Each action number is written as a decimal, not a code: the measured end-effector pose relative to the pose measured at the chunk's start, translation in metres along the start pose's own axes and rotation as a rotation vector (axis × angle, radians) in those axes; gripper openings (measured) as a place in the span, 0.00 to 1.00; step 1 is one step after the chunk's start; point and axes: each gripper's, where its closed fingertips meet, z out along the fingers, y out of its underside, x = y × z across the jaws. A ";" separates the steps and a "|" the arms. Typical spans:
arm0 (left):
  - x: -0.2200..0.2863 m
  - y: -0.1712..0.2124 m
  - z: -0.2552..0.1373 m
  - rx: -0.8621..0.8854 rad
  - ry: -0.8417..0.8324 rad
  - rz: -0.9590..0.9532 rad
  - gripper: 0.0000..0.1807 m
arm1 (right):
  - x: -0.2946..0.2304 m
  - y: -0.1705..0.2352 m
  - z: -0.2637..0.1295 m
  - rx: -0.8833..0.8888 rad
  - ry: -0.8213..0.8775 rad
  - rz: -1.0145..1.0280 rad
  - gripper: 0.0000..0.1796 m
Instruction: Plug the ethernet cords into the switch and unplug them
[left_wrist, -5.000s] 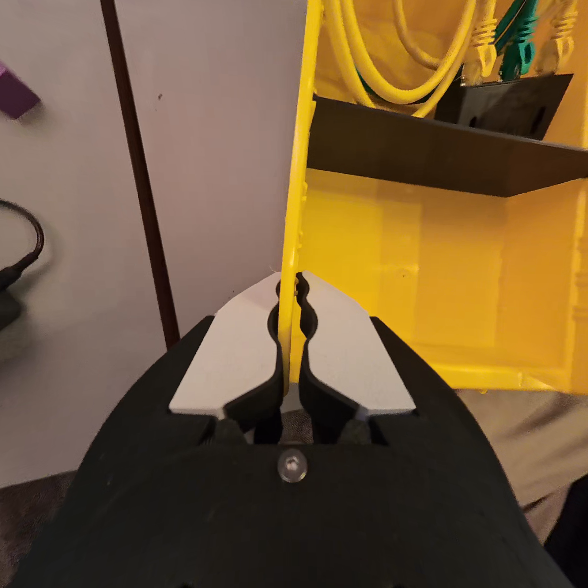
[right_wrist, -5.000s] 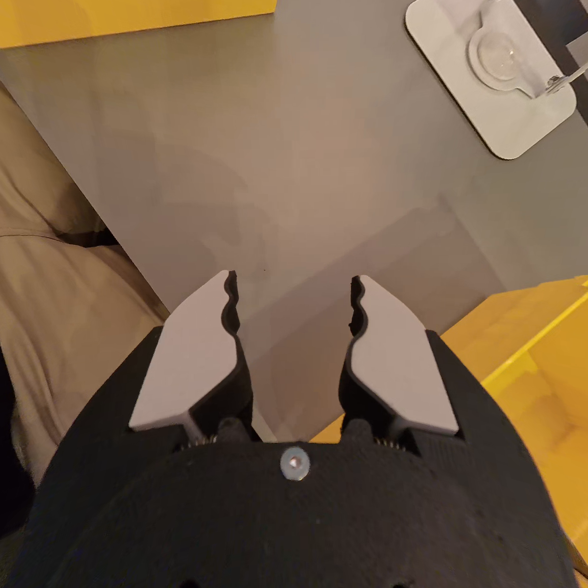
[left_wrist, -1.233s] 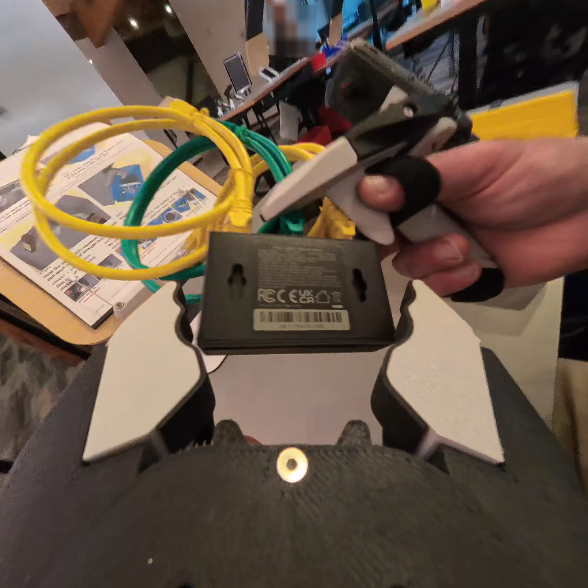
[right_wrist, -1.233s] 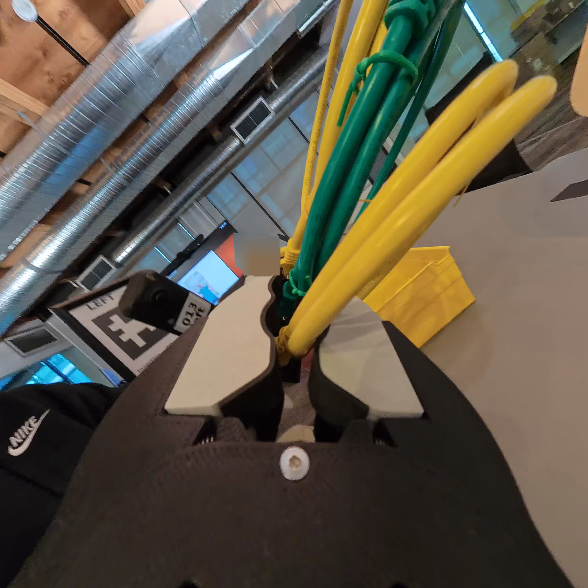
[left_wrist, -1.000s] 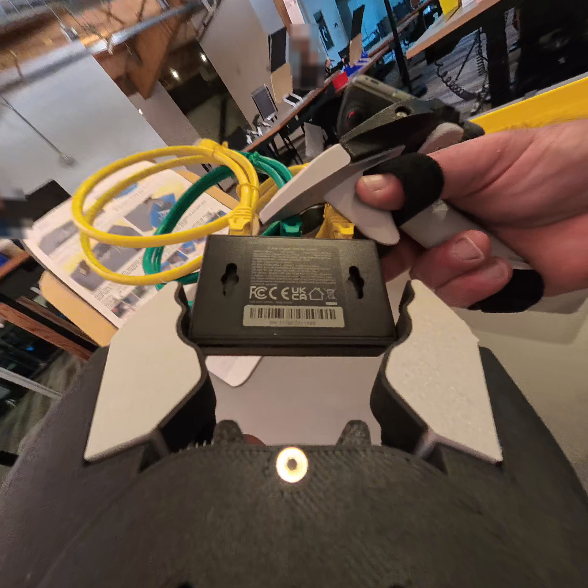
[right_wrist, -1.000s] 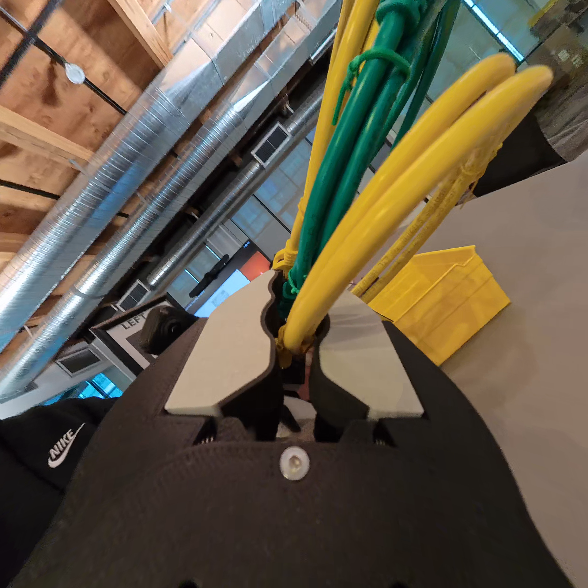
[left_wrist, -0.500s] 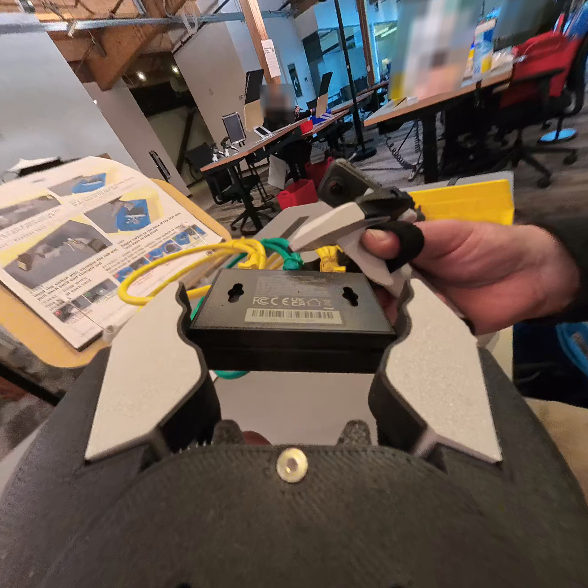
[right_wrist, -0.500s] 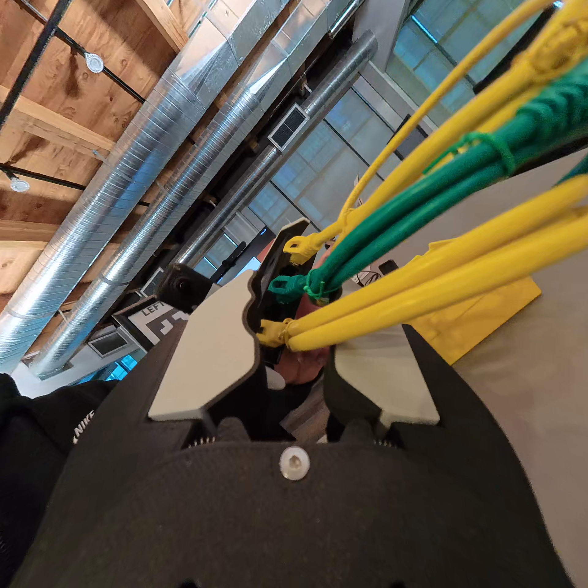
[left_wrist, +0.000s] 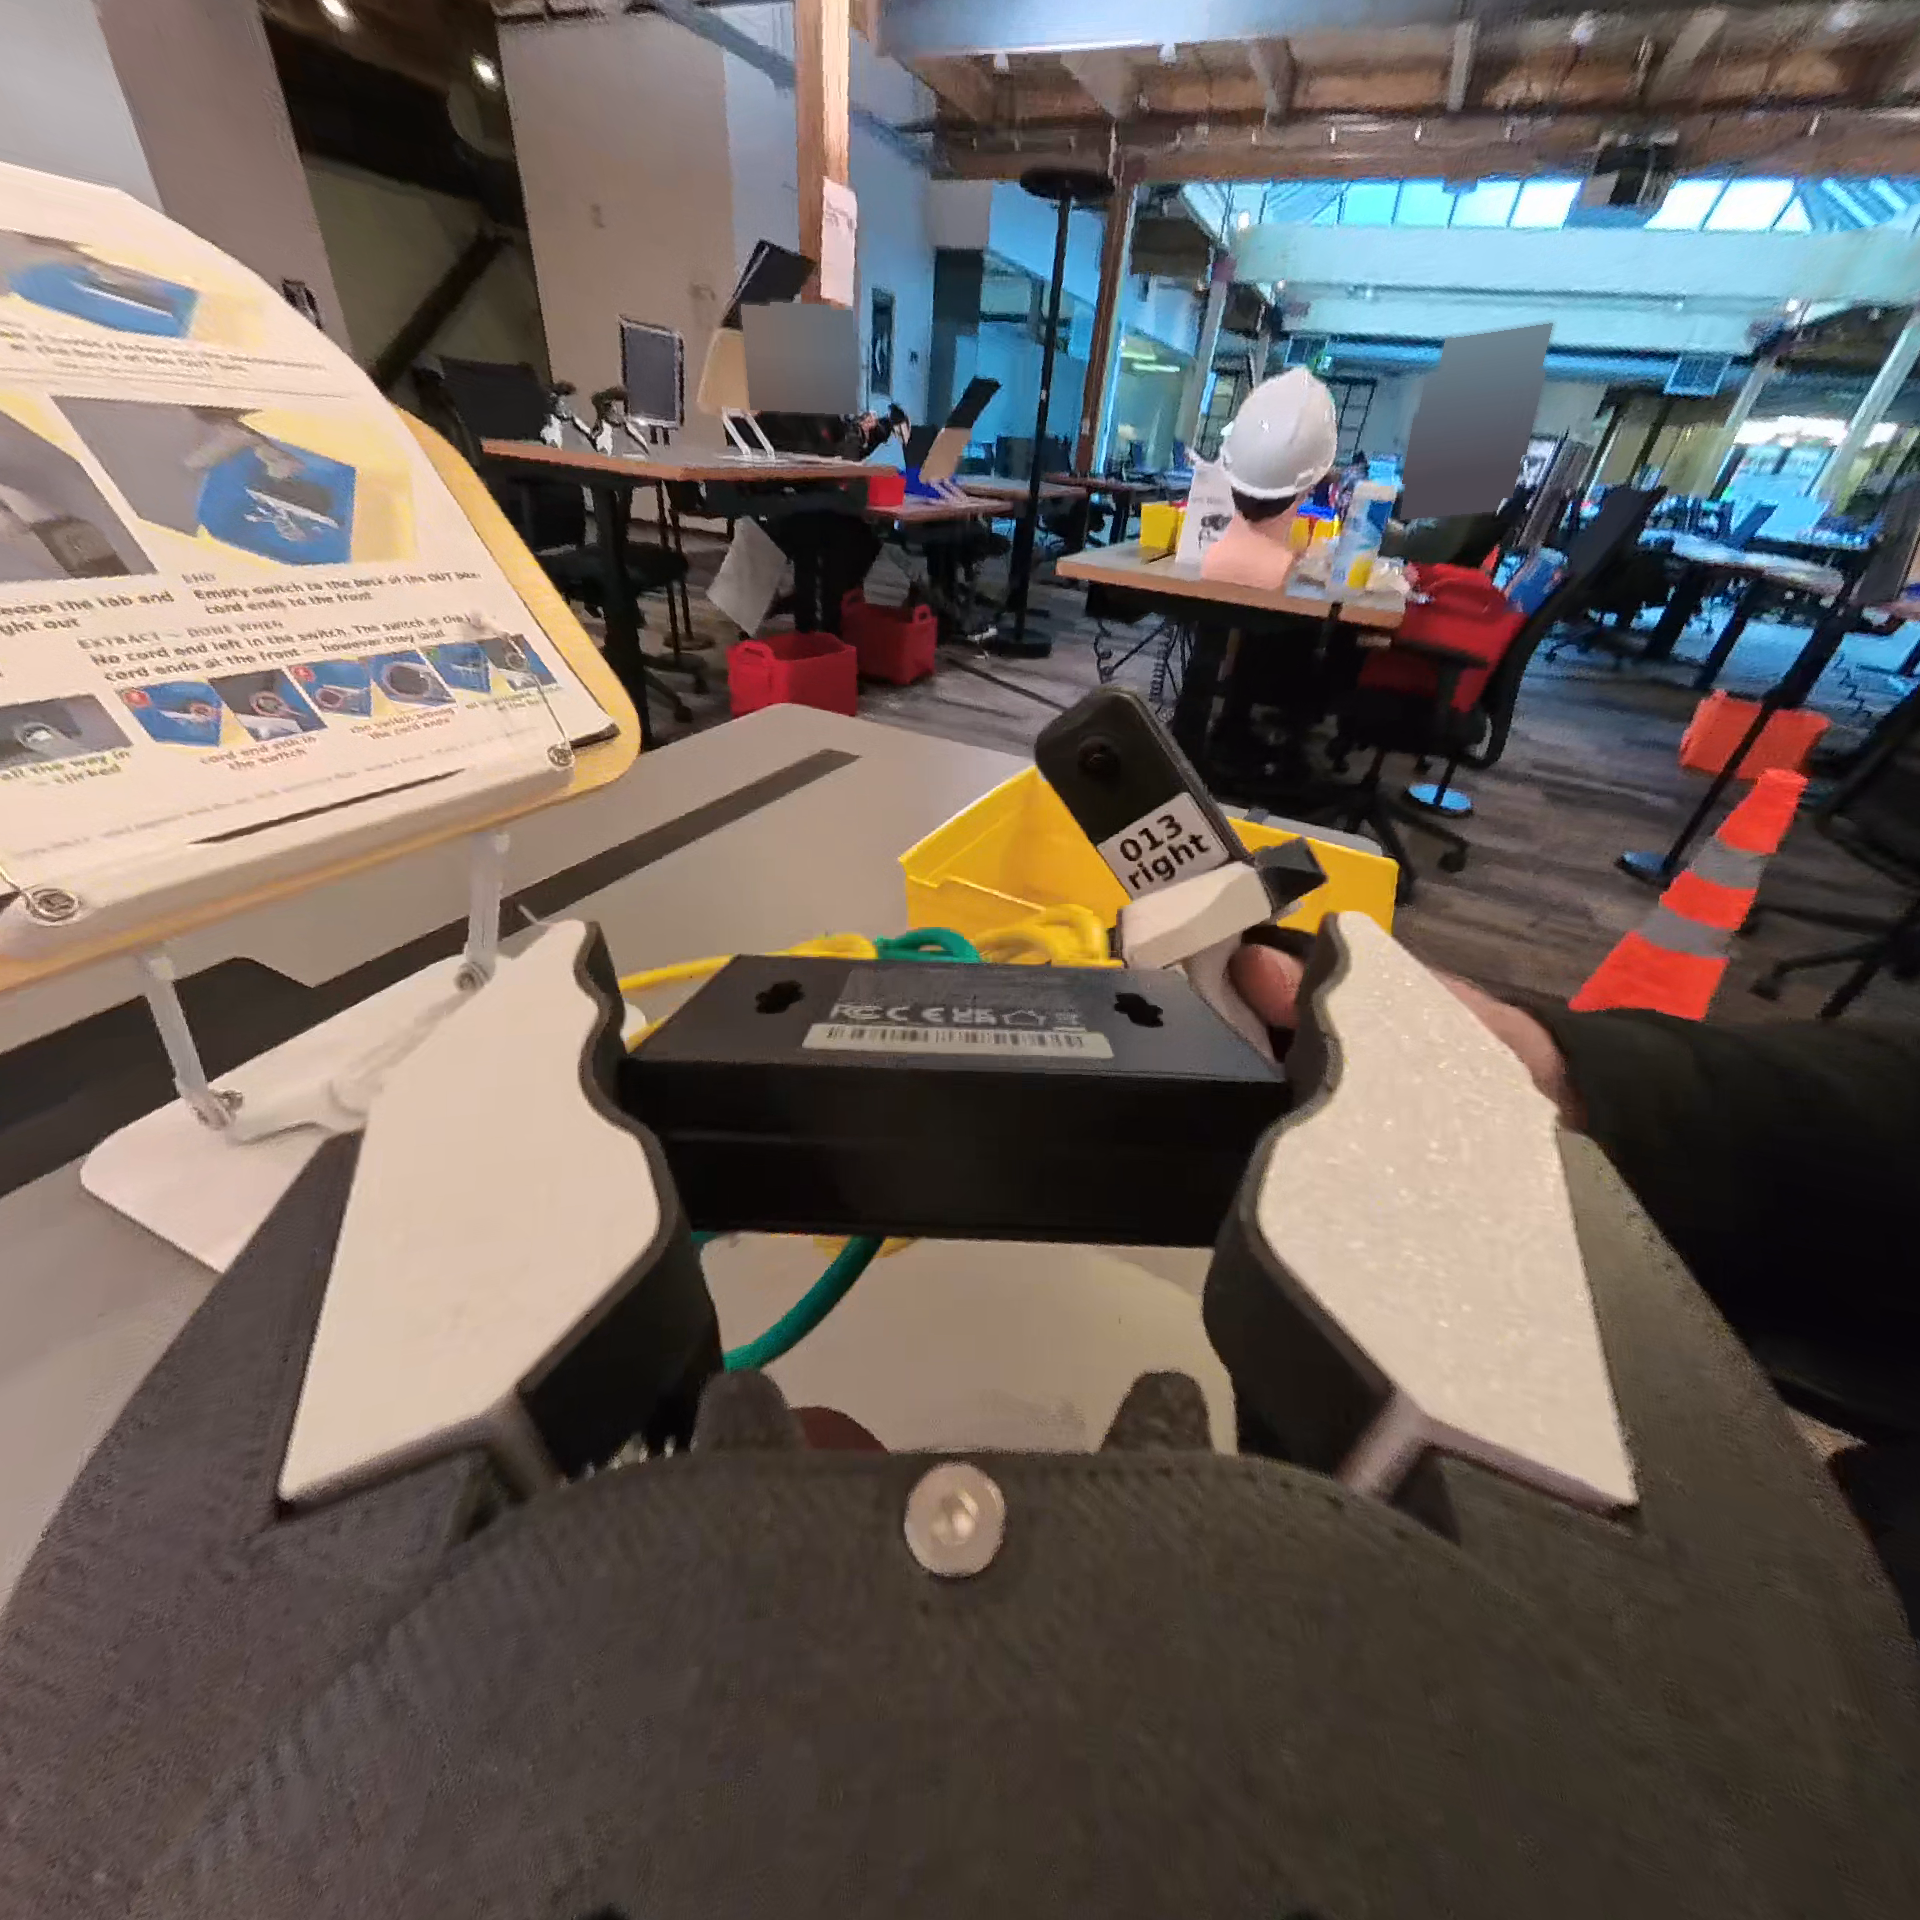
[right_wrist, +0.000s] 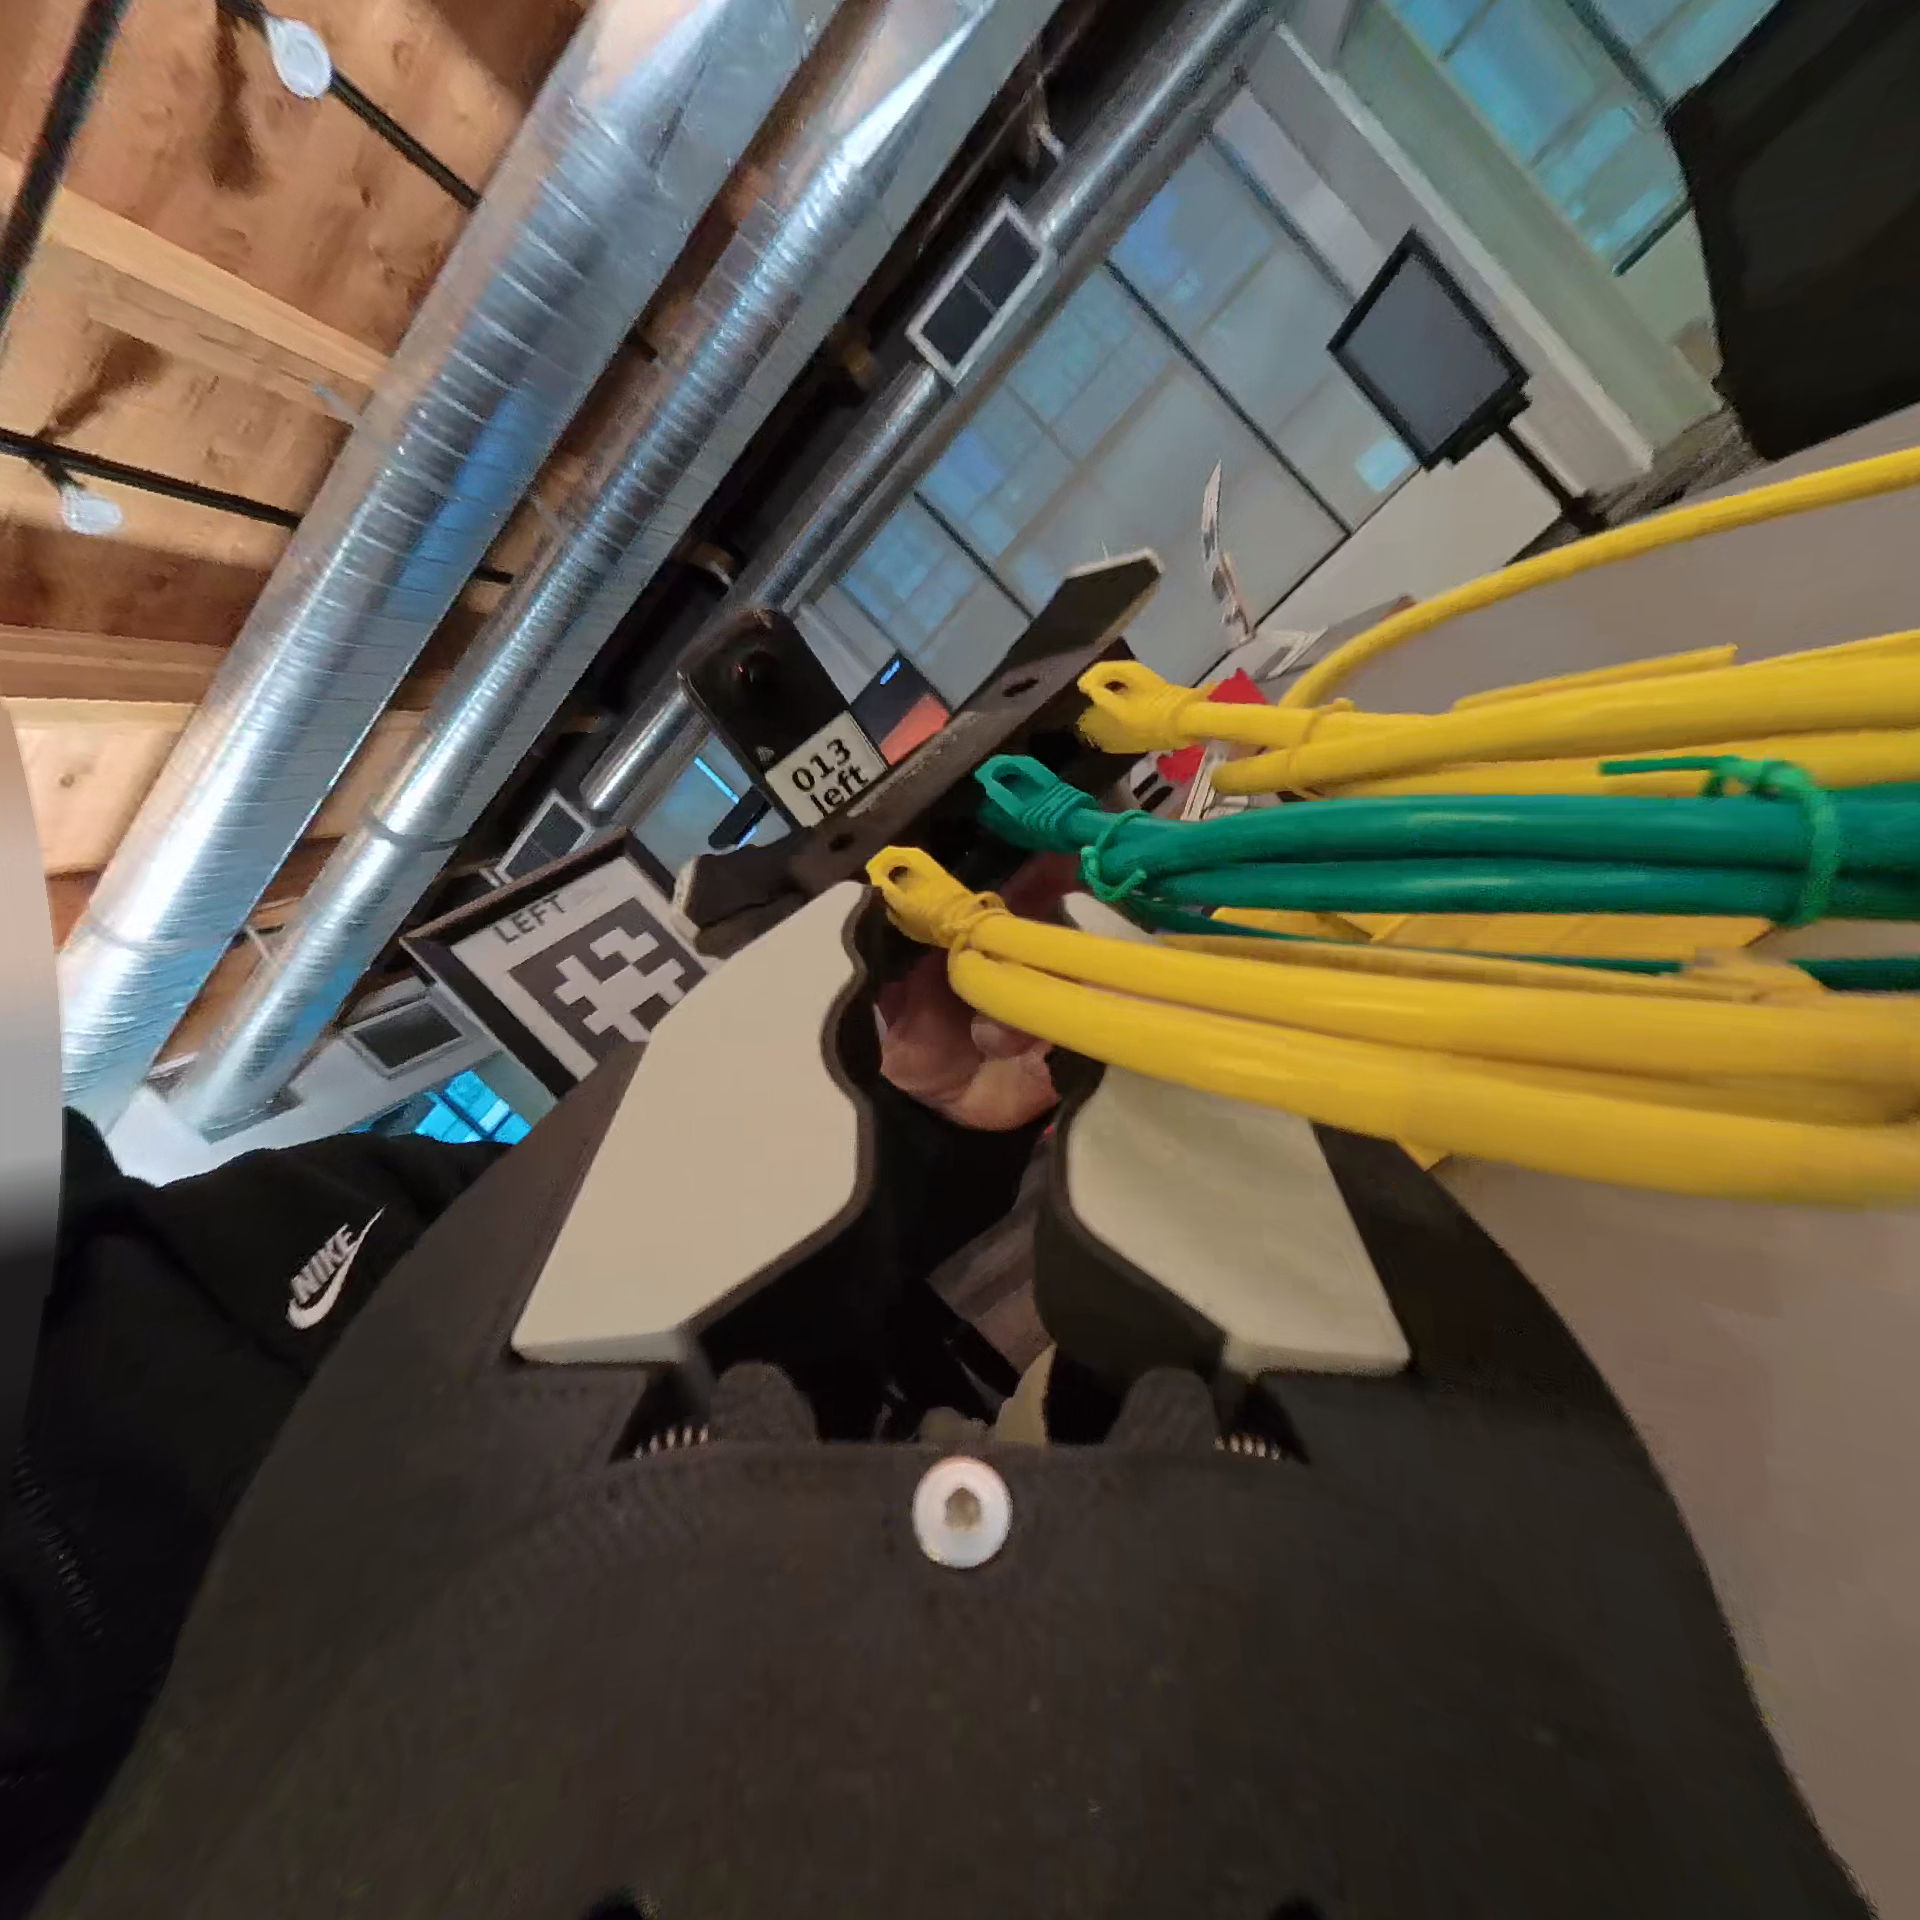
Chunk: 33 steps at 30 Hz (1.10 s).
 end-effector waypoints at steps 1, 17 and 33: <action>0.000 0.001 0.000 0.004 0.009 -0.008 0.67 | -0.002 -0.002 0.000 0.013 -0.005 -0.018 0.14; 0.012 0.019 0.004 -0.027 0.057 0.047 0.67 | -0.018 -0.022 -0.011 0.132 -0.032 -0.173 0.06; 0.033 0.047 0.023 0.071 0.324 -0.804 0.64 | -0.019 -0.037 -0.027 0.163 0.058 -0.381 0.06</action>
